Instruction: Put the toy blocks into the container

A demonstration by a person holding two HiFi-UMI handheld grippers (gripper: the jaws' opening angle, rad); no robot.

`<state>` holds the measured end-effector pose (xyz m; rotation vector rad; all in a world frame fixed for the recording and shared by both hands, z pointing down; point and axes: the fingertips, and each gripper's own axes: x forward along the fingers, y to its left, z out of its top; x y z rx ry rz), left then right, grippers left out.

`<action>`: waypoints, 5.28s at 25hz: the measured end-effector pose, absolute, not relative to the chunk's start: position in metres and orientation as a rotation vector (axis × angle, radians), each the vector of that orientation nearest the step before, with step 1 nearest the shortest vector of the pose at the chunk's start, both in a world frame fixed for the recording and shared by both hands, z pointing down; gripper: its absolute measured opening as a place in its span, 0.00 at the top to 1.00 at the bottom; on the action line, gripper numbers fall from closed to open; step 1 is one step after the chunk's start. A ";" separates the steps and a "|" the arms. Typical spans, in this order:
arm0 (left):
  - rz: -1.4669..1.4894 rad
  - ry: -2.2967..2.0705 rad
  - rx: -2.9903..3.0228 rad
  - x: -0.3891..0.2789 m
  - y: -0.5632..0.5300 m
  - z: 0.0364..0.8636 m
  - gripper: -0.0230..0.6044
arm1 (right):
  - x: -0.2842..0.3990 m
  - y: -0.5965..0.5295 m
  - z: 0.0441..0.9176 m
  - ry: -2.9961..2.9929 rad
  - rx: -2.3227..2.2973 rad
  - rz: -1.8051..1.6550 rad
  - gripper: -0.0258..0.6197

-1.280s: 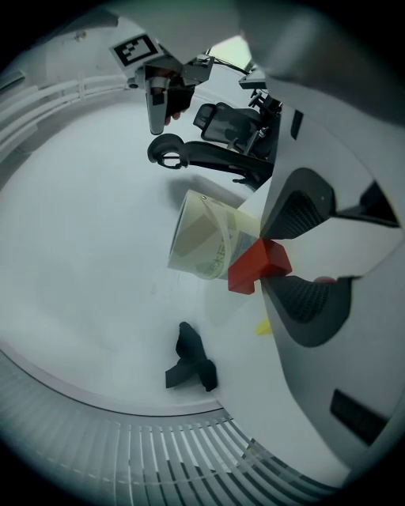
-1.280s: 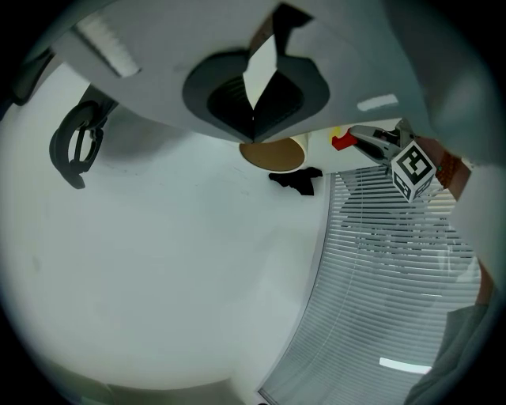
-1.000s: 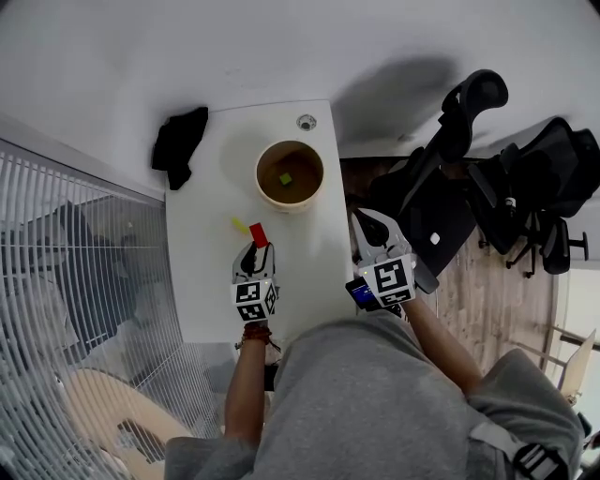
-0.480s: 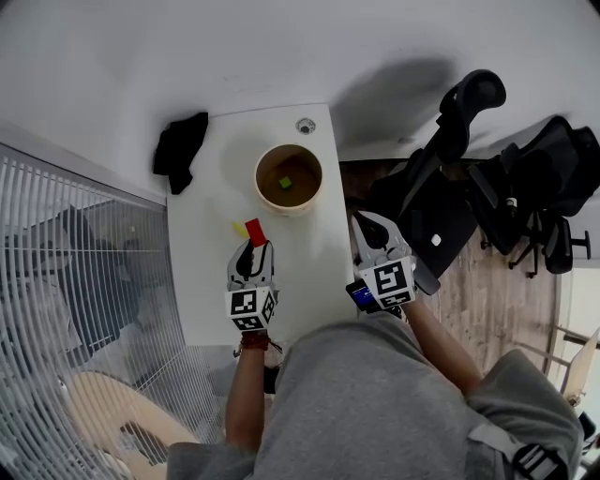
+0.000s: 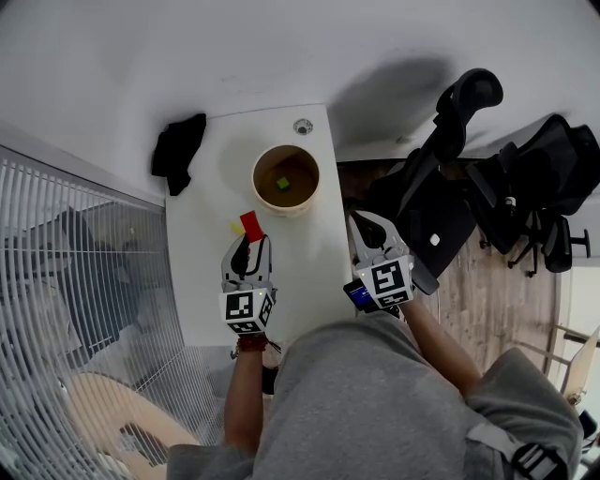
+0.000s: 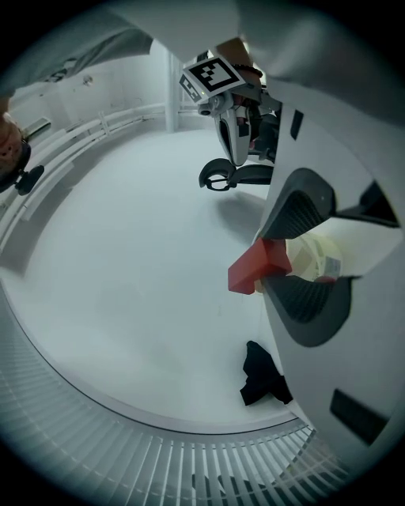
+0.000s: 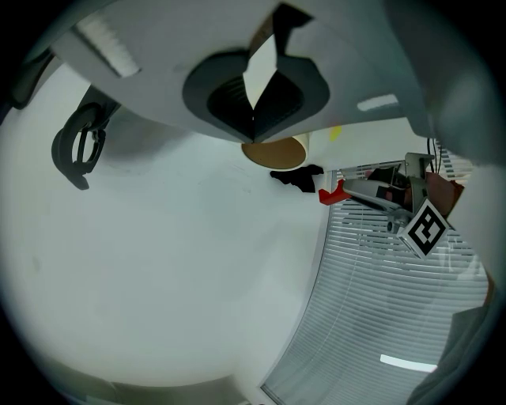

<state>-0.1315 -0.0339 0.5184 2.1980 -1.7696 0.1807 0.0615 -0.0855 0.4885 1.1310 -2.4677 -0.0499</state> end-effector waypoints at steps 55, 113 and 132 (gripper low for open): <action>0.140 -1.651 2.300 -0.079 -0.129 0.485 0.73 | 0.096 -0.100 0.491 -2.421 1.224 -0.014 0.94; 0.293 -1.602 2.275 -0.088 -0.118 0.527 0.68 | 0.089 -0.098 0.495 -2.425 1.203 -0.005 0.94; 0.336 -1.687 2.149 -0.133 -0.073 0.559 0.68 | 0.069 -0.097 0.488 -2.454 1.147 -0.044 0.94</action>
